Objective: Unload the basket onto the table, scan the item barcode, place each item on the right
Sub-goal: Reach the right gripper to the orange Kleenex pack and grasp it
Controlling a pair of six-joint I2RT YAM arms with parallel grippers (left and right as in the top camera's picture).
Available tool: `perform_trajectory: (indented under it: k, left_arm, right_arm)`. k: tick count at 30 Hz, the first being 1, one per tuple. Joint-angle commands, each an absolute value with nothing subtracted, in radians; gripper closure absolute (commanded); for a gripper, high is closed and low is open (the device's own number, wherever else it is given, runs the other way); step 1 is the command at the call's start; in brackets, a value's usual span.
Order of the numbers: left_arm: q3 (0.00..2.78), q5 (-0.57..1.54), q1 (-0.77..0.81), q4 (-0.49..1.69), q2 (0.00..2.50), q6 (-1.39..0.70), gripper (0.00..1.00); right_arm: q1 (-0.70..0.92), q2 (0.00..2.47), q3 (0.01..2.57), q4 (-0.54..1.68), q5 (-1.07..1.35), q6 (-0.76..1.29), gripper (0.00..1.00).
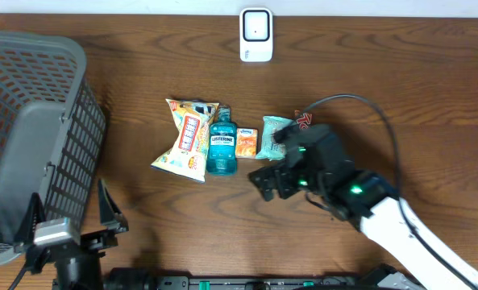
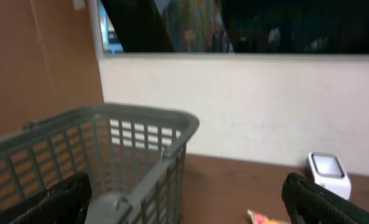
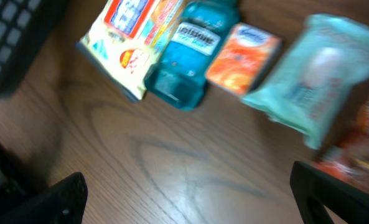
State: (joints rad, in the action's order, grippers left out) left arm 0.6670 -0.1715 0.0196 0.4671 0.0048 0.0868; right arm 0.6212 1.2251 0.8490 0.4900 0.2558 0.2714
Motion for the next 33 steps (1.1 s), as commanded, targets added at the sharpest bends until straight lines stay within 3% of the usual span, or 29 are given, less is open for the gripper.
perform_trajectory:
  k: [1,5,7,8,12,18,24,27,33]
  left_arm:
    - [0.645,-0.185,0.017,0.462,0.003,0.101,0.02]
    - [0.645,-0.185,0.017,0.467,0.004,0.101,0.02]
    - [0.645,-0.184,0.017,0.469,0.004,0.101,0.02]
    - [0.645,-0.184,0.017,0.47,0.004,0.101,0.02]
    - [0.645,-0.185,0.017,0.47,0.004,0.101,0.02]
    - [0.645,-0.185,0.017,0.47,0.004,0.101,0.02]
    - [0.645,-0.185,0.017,0.47,0.004,0.101,0.02]
    - [0.645,-0.185,0.017,0.47,0.004,0.101,0.02]
    - [0.645,-0.185,0.017,0.47,0.004,0.101,0.02]
  right_arm:
    - [0.67,1.31,0.868,0.435,0.238,0.182,0.01]
    - [0.682,1.412,0.868,0.355,0.208,-0.042,0.02]
    - [0.682,1.454,0.868,0.305,0.118,-0.117,0.18]
    - [0.682,1.474,0.868,0.28,0.068,-0.14,0.21]
    - [0.682,1.56,0.868,0.151,-0.039,-0.226,0.1]
    - [0.682,1.677,0.868,0.051,-0.046,-0.361,0.16]
    - [0.682,1.797,0.868,-0.013,-0.054,-0.373,0.2]
    - [0.683,1.837,0.868,-0.012,-0.054,-0.376,0.29]
    - [0.682,1.853,0.869,-0.028,-0.09,-0.375,0.85]
